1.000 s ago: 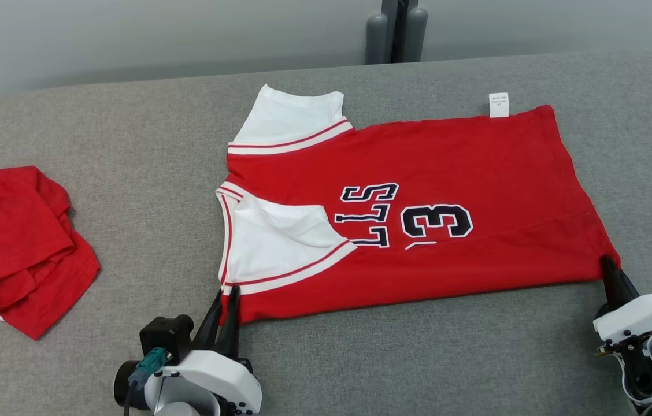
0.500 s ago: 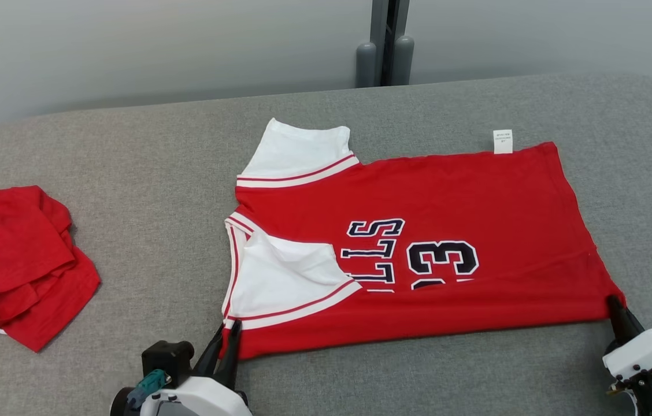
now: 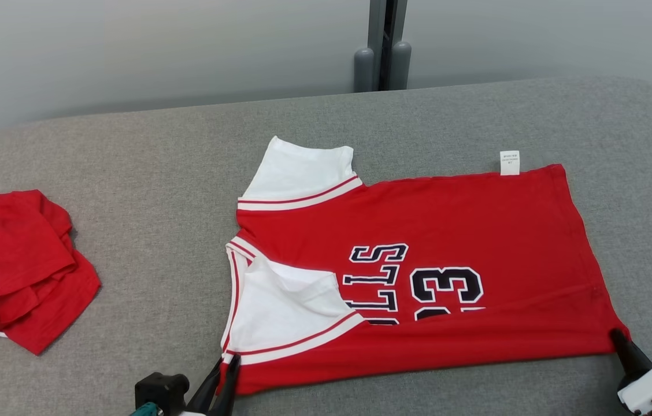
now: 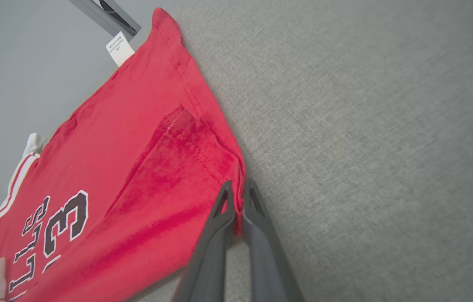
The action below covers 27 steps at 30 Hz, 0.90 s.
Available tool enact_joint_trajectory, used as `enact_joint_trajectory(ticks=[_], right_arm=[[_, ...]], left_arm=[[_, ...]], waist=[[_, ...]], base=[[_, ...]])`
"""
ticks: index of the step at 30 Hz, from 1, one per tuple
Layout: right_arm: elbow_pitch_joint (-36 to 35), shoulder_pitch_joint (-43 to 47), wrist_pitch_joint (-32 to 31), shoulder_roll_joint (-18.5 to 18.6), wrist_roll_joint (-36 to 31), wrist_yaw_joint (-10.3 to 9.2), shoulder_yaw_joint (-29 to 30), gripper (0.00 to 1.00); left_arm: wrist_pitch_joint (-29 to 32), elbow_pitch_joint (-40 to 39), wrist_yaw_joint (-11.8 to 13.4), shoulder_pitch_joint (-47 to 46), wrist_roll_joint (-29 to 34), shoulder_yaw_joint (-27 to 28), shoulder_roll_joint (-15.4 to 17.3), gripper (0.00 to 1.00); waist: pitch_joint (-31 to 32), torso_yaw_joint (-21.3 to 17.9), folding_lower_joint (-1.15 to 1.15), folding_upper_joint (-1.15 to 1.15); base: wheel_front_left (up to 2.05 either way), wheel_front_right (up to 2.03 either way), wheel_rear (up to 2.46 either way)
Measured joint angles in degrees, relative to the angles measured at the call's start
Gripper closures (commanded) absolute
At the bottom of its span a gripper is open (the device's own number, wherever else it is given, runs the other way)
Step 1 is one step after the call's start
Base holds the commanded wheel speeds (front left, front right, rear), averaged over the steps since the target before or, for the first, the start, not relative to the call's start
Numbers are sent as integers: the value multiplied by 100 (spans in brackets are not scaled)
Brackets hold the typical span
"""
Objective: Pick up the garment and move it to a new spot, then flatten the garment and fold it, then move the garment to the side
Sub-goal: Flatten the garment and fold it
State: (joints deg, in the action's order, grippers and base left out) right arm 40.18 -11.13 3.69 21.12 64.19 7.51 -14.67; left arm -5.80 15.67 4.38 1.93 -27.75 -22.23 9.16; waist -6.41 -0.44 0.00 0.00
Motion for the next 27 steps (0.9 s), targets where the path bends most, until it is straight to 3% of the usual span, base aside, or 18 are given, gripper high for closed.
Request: enact_joint_trajectory(ticks=[6, 7, 8, 9, 10, 11, 20, 27], right_arm=[[-258, 249, -285, 21, 56, 0, 205, 100], [-288, 269, -323, 19, 33, 0, 258, 95], [-312, 296, -352, 18, 10, 0, 307, 76], [-330, 326, -368, 9, -27, 0, 350, 29], [-330, 352, -367, -22, -62, 0, 420, 0], [-322, 357, -367, -65, -67, 0, 498, 0], [-310, 330, -289, -146, -733, -3, 1027, 0], [-993, 79, 278, -181, -1694, -2, 1110, 0]], left_arm=[[168, -385, 74, 248, -1, -33, 147, 100], [186, -409, 75, 283, -1, -54, 159, 100], [219, -434, 76, 316, -1, -68, 172, 100], [226, -457, 82, 349, -1, -78, 180, 100], [238, -468, 104, 365, -4, -78, 179, 59], [276, -478, 124, 370, -19, -75, 174, 0], [438, -698, 293, 425, -62, 23, 290, 0], [-191, -960, 505, 108, -48, 393, 256, 0]], waist=[[55, -35, 0, 0], [73, -40, 0, 0], [90, -45, 0, 0], [104, -48, 0, 0], [119, -52, 0, 0], [136, -55, 0, 0], [237, -71, 0, 0], [273, -113, 0, 0]], base=[[0, 0, 0], [0, 0, 0], [0, 0, 0], [0, 0, 0], [0, 0, 0], [0, 0, 0], [0, 0, 0], [0, 0, 0]])
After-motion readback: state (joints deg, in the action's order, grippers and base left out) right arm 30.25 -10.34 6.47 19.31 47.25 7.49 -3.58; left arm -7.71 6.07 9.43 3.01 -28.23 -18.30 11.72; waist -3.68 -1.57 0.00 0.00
